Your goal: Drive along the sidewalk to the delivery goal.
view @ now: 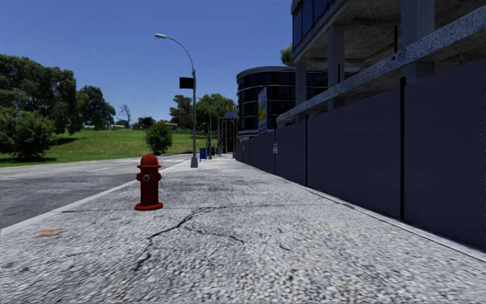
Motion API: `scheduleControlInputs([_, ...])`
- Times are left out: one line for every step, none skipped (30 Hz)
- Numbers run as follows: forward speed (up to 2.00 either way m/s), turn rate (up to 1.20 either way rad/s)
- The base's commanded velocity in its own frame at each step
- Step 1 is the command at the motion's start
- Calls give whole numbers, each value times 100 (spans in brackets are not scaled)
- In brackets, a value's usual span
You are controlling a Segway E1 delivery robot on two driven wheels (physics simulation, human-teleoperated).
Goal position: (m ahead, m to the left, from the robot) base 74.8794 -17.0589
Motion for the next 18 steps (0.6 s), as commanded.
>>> scheduleControlInputs([200, 0])
scheduleControlInputs([200, 0])
scheduleControlInputs([200, 0])
scheduleControlInputs([200, 0])
scheduleControlInputs([200, 0])
scheduleControlInputs([200, 0])
scheduleControlInputs([200, 0])
scheduleControlInputs([200, 0])
scheduleControlInputs([200, 15])
scheduleControlInputs([200, 33])
scheduleControlInputs([200, 33])
scheduleControlInputs([200, 45])
scheduleControlInputs([200, 49])
scheduleControlInputs([200, 50])
scheduleControlInputs([200, 50])
scheduleControlInputs([200, 50])
scheduleControlInputs([200, 44])
scheduleControlInputs([200, 44])
